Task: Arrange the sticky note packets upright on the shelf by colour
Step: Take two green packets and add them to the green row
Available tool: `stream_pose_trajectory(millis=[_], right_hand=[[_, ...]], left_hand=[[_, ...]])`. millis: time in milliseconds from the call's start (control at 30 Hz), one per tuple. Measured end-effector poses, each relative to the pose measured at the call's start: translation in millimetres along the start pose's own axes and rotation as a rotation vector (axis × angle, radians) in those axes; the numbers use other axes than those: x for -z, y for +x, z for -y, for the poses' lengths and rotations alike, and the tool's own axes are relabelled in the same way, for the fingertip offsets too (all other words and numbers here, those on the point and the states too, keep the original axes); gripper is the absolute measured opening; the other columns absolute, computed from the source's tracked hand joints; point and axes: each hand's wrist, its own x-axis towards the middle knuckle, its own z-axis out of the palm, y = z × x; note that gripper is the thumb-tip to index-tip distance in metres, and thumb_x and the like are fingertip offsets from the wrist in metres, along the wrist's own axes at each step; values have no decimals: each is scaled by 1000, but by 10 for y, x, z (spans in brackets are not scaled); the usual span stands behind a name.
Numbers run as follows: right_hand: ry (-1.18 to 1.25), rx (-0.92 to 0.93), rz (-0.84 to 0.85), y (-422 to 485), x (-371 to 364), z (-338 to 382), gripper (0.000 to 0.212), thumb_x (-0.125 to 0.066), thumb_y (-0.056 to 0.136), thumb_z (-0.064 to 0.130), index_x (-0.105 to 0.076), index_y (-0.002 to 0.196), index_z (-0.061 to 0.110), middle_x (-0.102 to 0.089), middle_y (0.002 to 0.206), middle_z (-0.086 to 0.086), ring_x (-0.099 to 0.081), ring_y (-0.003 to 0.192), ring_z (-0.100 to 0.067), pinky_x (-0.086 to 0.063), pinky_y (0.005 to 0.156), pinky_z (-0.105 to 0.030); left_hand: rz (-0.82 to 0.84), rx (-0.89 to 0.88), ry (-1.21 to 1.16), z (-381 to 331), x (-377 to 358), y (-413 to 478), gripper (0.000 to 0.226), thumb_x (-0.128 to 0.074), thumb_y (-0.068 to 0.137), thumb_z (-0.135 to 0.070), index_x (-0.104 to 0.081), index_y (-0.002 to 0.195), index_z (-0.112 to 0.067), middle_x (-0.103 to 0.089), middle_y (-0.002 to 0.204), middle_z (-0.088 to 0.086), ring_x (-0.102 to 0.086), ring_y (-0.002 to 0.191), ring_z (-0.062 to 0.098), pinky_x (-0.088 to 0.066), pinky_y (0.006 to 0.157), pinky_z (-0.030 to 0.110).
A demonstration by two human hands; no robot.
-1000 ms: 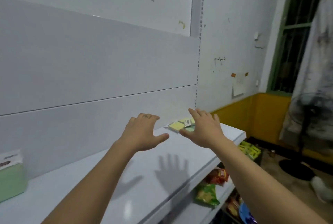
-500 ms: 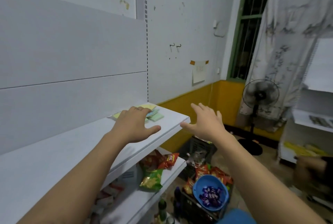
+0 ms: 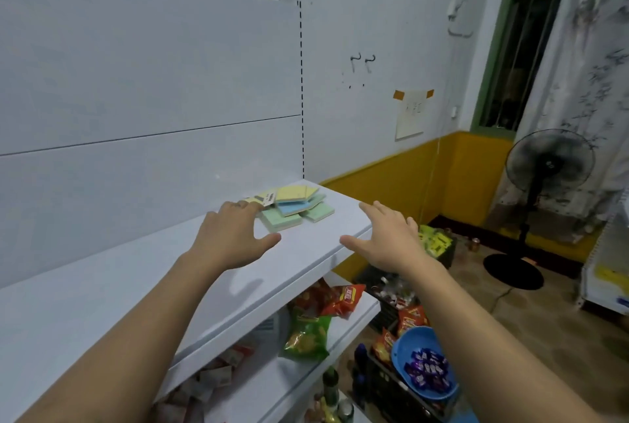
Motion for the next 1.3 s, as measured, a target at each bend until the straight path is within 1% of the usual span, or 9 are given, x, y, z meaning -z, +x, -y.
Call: stream_pose_trajectory(millis=[333,500,633,833,933,1067,1167,1233,1300], right_hand=[[-95,21,101,1028,-457,359,77,-49,87,64,-22,150,30,-26,157,3,-26,143,-23,-17,115,-53],[-96,-22,154,1364,-747,344,76,-49,87,63,-25,150,28,-31,155,2,-31,140,-24,-22,113,-51],[-62,-31,164,1556,-907,241,73,-51,86,62,-29,147,28,-34,152,-1,-33,138,-25,-24,113,-50],[1,55,135,1883,-1134,149,67,-50,83,65,-42,140,31,-40,148,-3,-36,134,-26,-24,112,-52],[10,100,142,1939,-1325,38,64,-46,82,68,-47,134,31,-46,139,-5,-38,127,-28,-28,105,-46],[87,165,3,1914,-1469,-14,54,-40,84,67,-56,117,27,-56,119,-2,-43,111,-24,-35,93,-39],[91,191,-27,1900,-1510,-63,49,-40,84,60,-56,115,26,-56,112,-3,-43,104,-24,-37,88,-39],[89,192,-22,1859,-1471,-88,52,-40,81,58,-54,118,25,-55,111,-4,-42,103,-25,-36,87,-39],[93,207,8,1826,-1413,-79,54,-41,79,59,-52,120,25,-53,114,-5,-41,105,-26,-34,88,-40]], left_hand=[[18,30,-169,518,-598,835,67,-52,83,-60,-39,140,-26,-47,142,-1,-39,130,20,-37,101,37],[104,-9,-172,479,-979,1124,66,-51,83,-61,-42,137,-25,-50,135,-1,-43,124,20,-42,94,38],[89,-24,-159,409,-1186,1206,58,-50,84,-59,-47,131,-24,-50,132,-2,-45,119,21,-41,91,37],[148,13,-44,284,-1413,1276,59,-42,90,-58,-35,139,-28,-36,143,2,-40,128,23,-39,96,44],[159,59,-56,215,-1427,1301,57,-46,90,-56,-36,139,-30,-36,140,1,-42,125,24,-40,94,43],[116,191,-87,60,-1464,1300,41,-49,94,-38,-47,133,-25,-42,130,3,-51,112,26,-45,87,41],[62,210,29,-73,-1549,1305,26,-47,95,-18,-49,122,-17,-45,122,6,-57,92,27,-48,69,39],[61,240,131,-123,-1612,1282,27,-49,90,-6,-48,116,-15,-45,124,8,-57,86,26,-41,58,36],[51,268,188,-156,-1607,1255,30,-48,86,-1,-48,112,-14,-45,126,9,-57,87,26,-34,57,33]])
